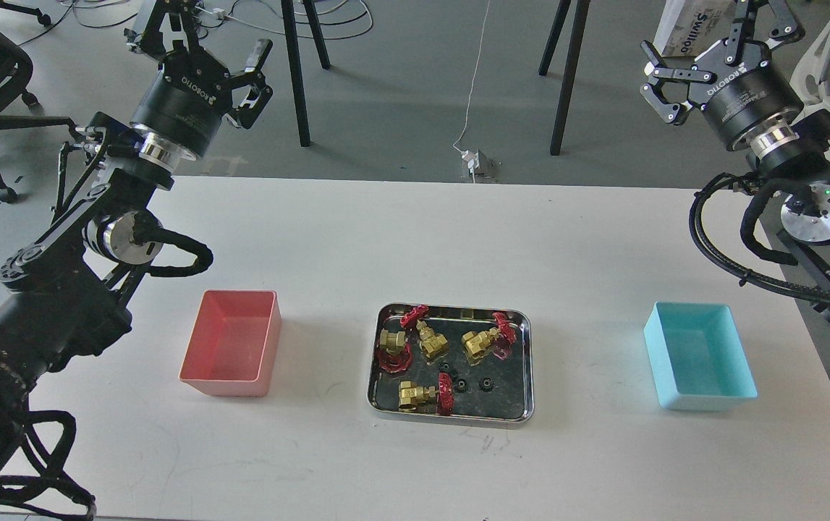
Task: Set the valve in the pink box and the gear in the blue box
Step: 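Raise the left arm and swing it toward the metal tray, then lower the left gripper onto a red-handled brass valve in the tray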
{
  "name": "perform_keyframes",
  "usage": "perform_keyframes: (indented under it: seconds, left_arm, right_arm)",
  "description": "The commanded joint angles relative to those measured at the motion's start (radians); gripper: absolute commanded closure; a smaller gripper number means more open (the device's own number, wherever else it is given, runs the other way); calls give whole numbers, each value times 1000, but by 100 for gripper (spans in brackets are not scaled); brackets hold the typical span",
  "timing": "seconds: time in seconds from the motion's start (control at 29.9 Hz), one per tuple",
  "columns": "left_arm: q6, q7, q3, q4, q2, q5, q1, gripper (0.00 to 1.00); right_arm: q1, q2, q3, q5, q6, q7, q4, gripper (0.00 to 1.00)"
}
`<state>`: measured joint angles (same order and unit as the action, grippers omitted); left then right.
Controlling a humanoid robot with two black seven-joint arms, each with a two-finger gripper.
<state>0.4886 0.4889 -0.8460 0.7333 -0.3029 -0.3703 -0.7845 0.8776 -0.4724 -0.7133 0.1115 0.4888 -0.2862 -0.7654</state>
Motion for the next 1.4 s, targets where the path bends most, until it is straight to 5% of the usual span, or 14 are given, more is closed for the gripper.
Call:
perform_keyframes:
  seconds: [0.0, 0.4, 0.54, 0.67, 0.97, 1.2, 1.37]
  left_arm:
    - [0, 0, 13, 2, 11, -10, 1, 0]
    - [0, 0, -5, -67, 31, 160, -2, 0]
    - [0, 0, -1, -46, 126, 154, -12, 0]
    - [0, 0, 40, 72, 30, 94, -38, 2]
    - [0, 0, 601, 337, -186, -19, -422, 2]
    - [0, 0, 1141, 497, -168, -307, -824, 8]
    - [-89, 0, 1438, 557, -84, -661, -923, 8]
  right_arm:
    - [0, 0, -5, 0, 0, 1, 0, 0]
    - [102, 12, -68, 0, 0, 7, -2, 0]
    - [187, 12, -60, 4, -133, 12, 1, 0]
    - [196, -5, -60, 4, -205, 13, 0, 0]
    - [178, -58, -58, 4, -256, 15, -2, 0]
    - [156, -58, -61, 5, -260, 15, 1, 0]
    - [127, -60, -63, 5, -260, 15, 1, 0]
